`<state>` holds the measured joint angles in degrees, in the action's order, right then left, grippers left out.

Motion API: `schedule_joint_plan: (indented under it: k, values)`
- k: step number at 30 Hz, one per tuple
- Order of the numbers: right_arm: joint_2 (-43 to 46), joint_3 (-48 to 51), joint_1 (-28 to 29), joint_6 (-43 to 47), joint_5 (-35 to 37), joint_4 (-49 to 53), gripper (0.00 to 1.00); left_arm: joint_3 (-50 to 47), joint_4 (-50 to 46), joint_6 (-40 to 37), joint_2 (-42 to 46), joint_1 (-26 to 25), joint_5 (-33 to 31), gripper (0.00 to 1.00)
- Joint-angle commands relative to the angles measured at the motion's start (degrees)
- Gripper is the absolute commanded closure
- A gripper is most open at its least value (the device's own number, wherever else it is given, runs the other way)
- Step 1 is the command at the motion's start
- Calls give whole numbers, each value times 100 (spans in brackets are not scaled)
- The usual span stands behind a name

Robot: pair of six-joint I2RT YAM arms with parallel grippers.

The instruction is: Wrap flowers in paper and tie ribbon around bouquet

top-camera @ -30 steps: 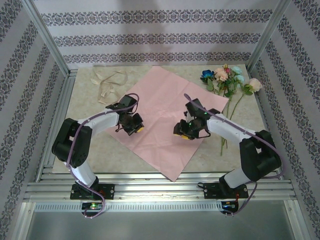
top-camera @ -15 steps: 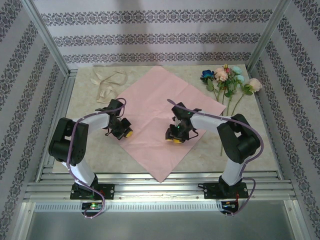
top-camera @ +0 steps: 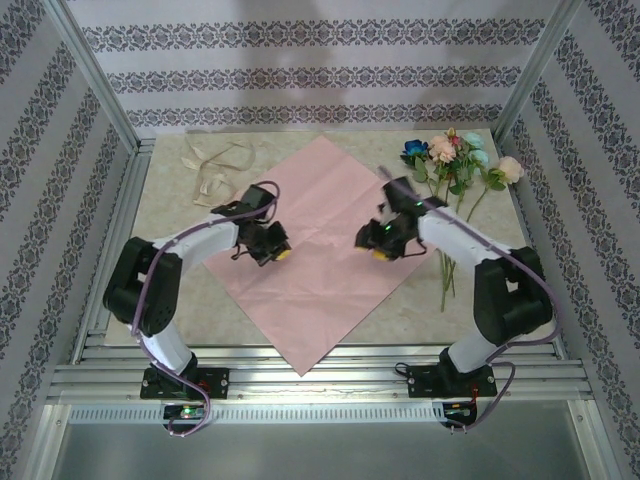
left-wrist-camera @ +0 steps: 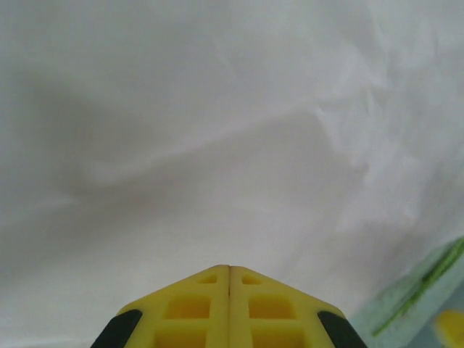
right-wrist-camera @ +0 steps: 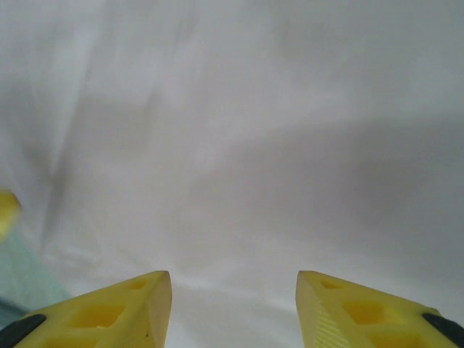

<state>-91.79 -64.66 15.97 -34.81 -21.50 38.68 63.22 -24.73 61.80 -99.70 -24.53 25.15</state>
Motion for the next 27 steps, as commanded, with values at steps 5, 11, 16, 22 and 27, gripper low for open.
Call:
schedule_joint_plan:
  k: [5,11,16,22,27]
  values:
    - [-452,-1089,-1711,1013,1525,793,53,-231,411,353,-525,-281,131,100]
    - [-1992,-2800,-2318,1184,1695,1027,58,-981,431,263,-3,-263,86,100]
    - [-3127,-3984,-2335,1454,1788,1441,63,-1101,507,348,135,-248,76,100]
    - [-3446,-3978,-2335,1556,1794,1566,65,-1027,275,250,188,-197,-51,100]
    - [-3577,-3830,-2257,1626,1688,1565,65,-992,214,154,201,-149,-17,100]
